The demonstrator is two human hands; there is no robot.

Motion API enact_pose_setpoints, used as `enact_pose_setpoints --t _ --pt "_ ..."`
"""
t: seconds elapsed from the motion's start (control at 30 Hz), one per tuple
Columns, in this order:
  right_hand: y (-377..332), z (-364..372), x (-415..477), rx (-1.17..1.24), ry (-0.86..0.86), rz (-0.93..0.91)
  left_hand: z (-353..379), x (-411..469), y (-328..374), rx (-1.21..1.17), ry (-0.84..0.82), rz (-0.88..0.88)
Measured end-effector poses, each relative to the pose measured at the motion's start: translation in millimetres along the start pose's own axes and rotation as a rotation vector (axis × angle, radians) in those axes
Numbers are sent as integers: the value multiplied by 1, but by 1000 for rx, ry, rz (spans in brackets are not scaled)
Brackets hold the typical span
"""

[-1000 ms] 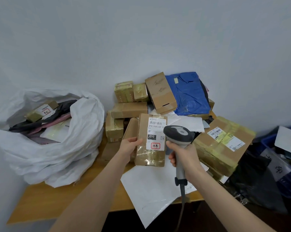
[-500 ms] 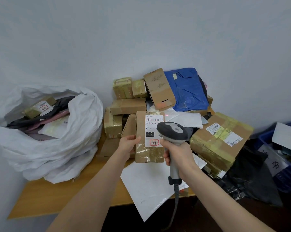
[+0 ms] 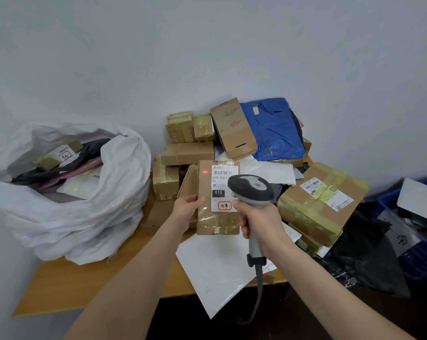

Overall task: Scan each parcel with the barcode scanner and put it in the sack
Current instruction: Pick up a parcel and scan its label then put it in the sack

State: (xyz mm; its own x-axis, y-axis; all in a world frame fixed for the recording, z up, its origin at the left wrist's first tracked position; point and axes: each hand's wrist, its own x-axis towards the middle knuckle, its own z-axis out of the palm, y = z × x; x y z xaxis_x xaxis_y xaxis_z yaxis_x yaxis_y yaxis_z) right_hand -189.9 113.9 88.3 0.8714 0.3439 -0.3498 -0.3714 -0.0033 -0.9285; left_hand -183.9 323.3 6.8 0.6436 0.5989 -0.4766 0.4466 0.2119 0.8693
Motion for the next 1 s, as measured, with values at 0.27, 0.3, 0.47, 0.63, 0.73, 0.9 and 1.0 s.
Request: enact_pose_setpoints --t 0.27,0.3,0.47,0.63,0.73,0.9,1.0 --pt "0 -1 -4 -16 -7 9 1 -4 0 -6 -4 3" --pt "-1 -1 -5 -17 -8 10 1 -5 0 -7 -3 4" --pt "-2 -4 -9 11 -4 11 0 -10 -3 -18 -21 11" --pt "-2 -8 -15 37 -11 -3 0 -17 -2 -40 -11 11" --pt "-3 -9 -17 50 -16 -5 1 -20 -2 -43 -10 16" --pt "-5 -10 -21 31 -28 2 3 -24 -1 -43 6 14" --pt "-4 -12 -22 24 -34 7 4 -27 -1 -35 12 13"
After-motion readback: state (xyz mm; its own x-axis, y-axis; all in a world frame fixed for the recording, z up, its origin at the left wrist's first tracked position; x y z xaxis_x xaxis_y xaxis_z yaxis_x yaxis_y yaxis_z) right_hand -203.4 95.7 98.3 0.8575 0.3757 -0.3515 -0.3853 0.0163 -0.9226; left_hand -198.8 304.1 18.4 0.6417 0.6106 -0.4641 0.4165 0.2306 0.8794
